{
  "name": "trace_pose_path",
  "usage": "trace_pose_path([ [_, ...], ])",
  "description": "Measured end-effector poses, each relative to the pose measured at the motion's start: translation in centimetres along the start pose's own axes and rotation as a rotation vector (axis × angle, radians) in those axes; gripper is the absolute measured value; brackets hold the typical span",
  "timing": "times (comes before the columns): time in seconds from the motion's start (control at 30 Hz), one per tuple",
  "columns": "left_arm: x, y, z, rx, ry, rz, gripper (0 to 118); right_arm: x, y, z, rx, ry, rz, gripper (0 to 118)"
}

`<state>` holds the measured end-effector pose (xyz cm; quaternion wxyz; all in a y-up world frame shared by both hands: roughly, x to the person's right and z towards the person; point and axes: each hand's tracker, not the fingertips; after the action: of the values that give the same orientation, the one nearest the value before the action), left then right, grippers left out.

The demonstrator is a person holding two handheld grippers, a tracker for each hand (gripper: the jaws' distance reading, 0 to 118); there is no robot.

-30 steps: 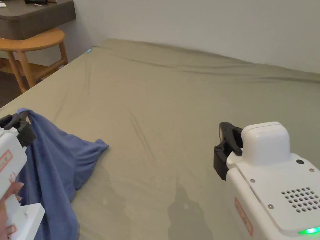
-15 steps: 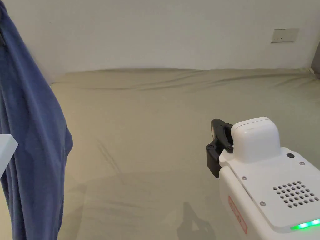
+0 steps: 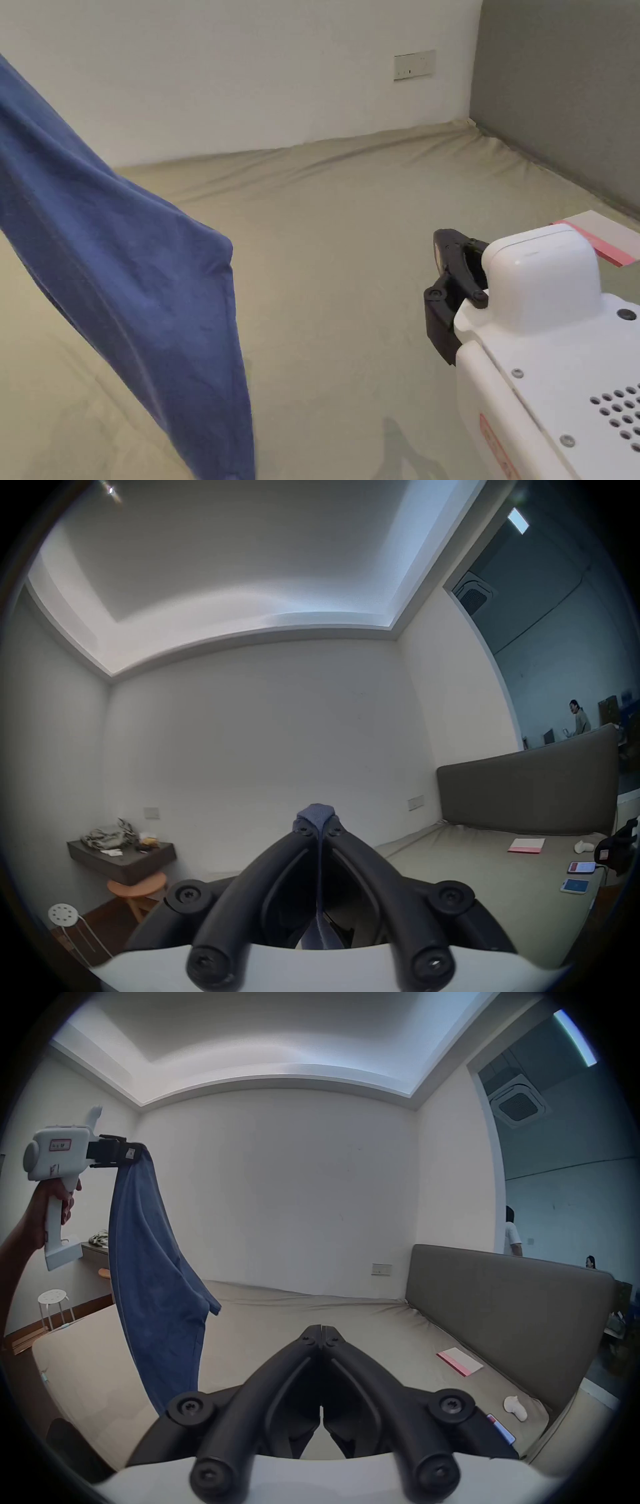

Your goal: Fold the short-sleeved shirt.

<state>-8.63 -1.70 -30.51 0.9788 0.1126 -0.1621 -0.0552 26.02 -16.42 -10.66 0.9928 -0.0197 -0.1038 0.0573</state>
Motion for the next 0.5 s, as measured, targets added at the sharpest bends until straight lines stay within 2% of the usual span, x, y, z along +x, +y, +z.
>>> trace_pose_path([
  [0.27, 13.4, -7.4, -8.3, -0.168, -0.257, -0.058, 0, 2.0, -3.7, -2.7, -0.097, -0.04, 0.013, 0],
  [0.4, 21.3, -15.2, -11.3, -0.345, -0.37, -0.156, 0, 2.7, -5.6, -4.0, -0.148, -0.05, 0.009, 0],
  [0.5, 26.2, -23.9, -12.7, -0.572, -0.435, -0.225, 0, 3.4, -6.9, -5.0, -0.187, -0.056, 0.001, 0],
])
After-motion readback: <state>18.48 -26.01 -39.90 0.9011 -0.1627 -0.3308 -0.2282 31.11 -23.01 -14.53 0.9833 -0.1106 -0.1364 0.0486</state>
